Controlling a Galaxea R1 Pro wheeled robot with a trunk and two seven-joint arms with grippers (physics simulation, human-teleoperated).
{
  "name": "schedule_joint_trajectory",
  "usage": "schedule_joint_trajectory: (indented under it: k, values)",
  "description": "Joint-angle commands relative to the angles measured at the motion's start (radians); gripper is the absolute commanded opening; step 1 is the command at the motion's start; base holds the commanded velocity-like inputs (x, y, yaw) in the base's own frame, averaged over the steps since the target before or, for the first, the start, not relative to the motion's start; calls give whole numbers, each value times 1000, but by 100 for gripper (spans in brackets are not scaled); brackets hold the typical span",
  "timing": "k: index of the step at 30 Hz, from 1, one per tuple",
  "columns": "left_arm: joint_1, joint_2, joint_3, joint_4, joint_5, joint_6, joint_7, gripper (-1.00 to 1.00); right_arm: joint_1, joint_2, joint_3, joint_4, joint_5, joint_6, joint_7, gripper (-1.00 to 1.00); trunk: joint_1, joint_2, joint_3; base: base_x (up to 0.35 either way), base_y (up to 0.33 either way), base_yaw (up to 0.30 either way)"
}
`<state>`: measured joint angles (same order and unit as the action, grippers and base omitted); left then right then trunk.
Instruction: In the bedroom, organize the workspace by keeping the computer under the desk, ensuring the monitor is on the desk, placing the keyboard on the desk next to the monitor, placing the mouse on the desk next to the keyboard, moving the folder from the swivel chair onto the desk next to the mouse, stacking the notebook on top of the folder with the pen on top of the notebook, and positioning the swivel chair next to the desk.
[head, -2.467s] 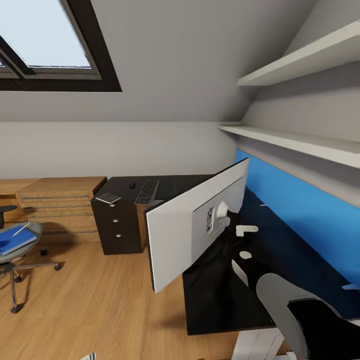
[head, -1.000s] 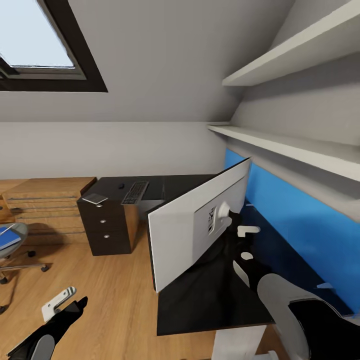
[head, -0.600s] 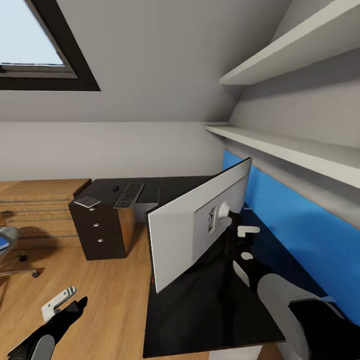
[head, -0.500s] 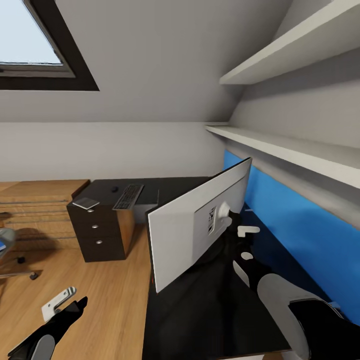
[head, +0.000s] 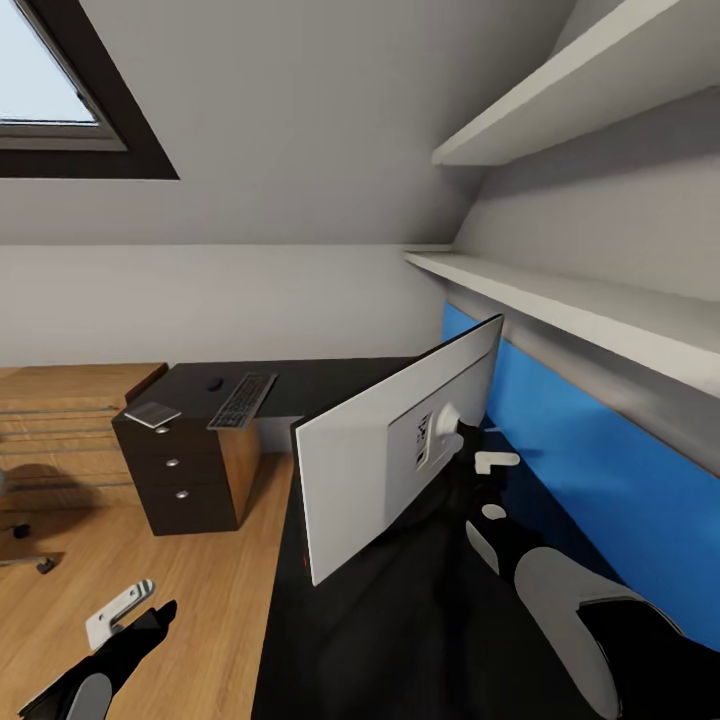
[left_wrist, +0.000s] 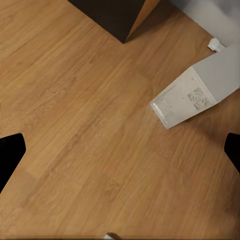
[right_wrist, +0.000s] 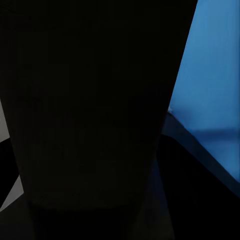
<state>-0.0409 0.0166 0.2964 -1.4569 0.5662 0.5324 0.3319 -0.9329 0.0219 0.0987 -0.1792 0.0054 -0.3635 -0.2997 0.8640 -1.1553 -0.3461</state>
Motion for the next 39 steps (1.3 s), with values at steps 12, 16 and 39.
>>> schedule_joint_trajectory:
  k: [12,16,39]
  values:
    - [-1,0,0,0,9,3,7,100,-1,0,27,0,-1,-2,-10,-100,0,-1,-1,2,-78,0]
    - [-1,0,0,1,10,3,7,100,-1,0,28,0,-1,-3,-10,-100,0,-1,-1,0,-283,0]
    - [-1,0,0,1,11,3,7,100,-1,0,27,-2,0,-3,-10,-100,0,-1,-1,4,-88,0]
